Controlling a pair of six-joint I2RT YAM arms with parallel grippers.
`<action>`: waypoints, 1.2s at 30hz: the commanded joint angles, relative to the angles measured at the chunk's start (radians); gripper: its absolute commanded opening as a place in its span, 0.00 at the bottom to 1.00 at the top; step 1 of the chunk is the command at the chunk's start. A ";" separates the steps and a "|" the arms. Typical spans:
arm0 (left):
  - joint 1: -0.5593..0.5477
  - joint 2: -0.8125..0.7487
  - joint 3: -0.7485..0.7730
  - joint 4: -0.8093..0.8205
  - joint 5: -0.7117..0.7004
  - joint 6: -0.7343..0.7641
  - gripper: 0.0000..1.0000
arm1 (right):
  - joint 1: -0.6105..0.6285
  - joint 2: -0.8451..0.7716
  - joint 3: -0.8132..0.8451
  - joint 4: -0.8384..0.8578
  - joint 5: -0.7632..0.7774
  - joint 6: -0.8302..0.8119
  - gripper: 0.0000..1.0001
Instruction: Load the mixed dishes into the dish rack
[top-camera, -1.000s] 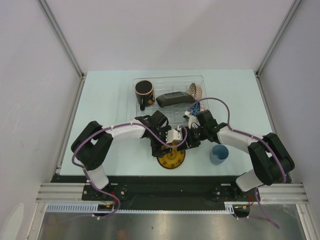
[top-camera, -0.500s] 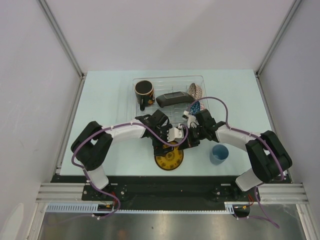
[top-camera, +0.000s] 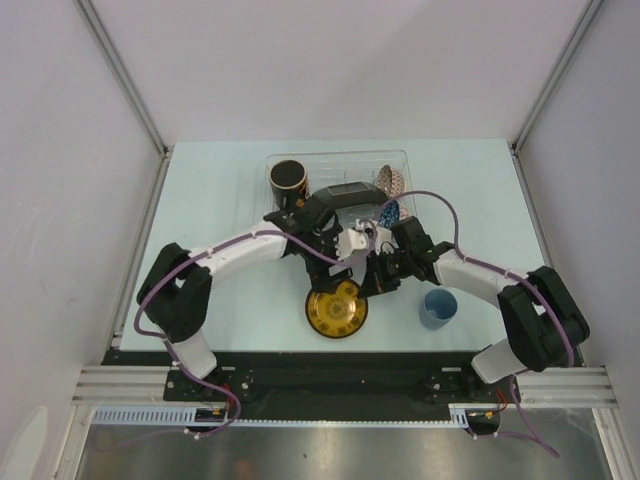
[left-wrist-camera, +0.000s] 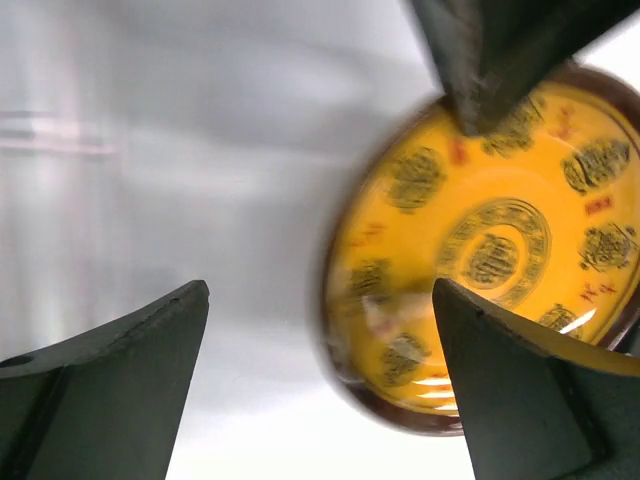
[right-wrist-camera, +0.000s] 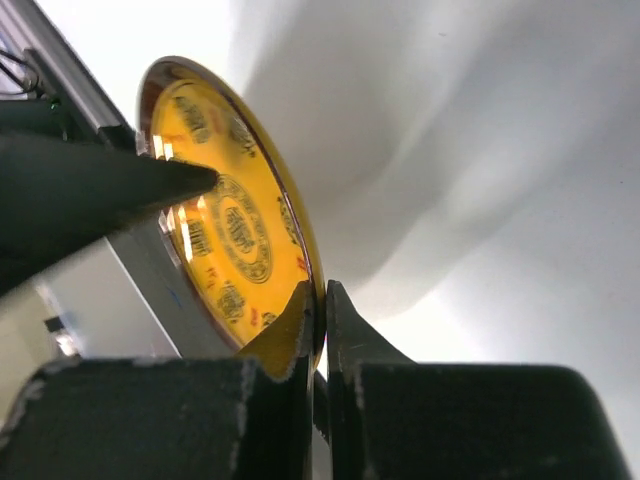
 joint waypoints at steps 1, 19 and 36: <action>0.089 -0.130 0.186 -0.095 0.014 -0.078 1.00 | 0.015 -0.107 0.052 -0.040 0.025 -0.067 0.00; 0.134 -0.136 0.511 -0.405 0.243 -0.124 1.00 | 0.113 -0.453 0.067 -0.005 0.368 -0.165 0.00; 0.132 0.067 0.821 -0.586 0.442 -0.109 1.00 | 0.156 -0.578 0.191 0.043 0.557 -0.268 0.00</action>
